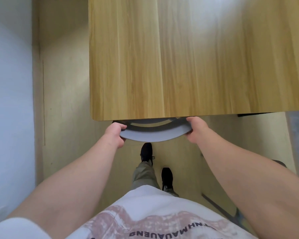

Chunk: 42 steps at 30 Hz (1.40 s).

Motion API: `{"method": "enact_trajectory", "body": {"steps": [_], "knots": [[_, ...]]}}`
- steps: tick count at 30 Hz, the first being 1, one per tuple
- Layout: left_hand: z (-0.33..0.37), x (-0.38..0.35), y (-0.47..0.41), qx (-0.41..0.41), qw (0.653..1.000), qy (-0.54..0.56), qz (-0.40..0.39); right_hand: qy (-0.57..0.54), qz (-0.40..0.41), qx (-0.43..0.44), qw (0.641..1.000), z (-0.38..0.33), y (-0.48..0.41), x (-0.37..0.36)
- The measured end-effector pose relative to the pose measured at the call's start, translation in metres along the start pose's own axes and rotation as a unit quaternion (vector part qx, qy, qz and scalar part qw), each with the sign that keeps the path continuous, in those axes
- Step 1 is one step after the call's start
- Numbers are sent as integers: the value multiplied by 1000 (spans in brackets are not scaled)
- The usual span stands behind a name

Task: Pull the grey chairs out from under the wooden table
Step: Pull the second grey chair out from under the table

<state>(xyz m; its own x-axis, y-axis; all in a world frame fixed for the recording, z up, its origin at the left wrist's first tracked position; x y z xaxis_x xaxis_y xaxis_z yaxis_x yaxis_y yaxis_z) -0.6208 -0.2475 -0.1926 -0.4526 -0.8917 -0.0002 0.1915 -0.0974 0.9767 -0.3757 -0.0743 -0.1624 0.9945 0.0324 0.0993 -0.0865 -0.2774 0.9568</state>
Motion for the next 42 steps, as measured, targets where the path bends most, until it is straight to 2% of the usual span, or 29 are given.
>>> {"method": "enact_trajectory", "body": {"steps": [8,15,19,25,34,42], "knots": [[2,6,-23,-8,998,-31,47,47,32,3,998,-1,-21,-4],[-2,9,-18,-19,999,-8,38,55,16,33,998,0,-15,4],[-7,11,4,-48,998,-10,30,60,4,61,996,0,6,12],[-14,14,49,-74,995,-37,52,60,-10,55,997,11,38,30],[-79,26,102,-110,987,-101,53,45,-35,75,996,59,80,101],[-158,43,130,-140,987,-76,28,65,-55,111,990,99,101,164]]}}
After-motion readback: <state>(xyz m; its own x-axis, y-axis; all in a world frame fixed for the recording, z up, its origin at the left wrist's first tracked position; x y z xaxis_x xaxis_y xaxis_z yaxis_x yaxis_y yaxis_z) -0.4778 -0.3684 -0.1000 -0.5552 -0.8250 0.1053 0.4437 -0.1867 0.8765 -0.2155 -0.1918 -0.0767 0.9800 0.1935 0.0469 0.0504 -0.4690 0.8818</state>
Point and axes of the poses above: each hand's wrist, its own y-axis away from the middle knuckle, its own x-axis out of the back of the hand, z = x × y, the point moved 5 cm from there along -y, towards the middle knuckle, and after that the axes turned 7 degrees about -z, right-handed, at the moved point
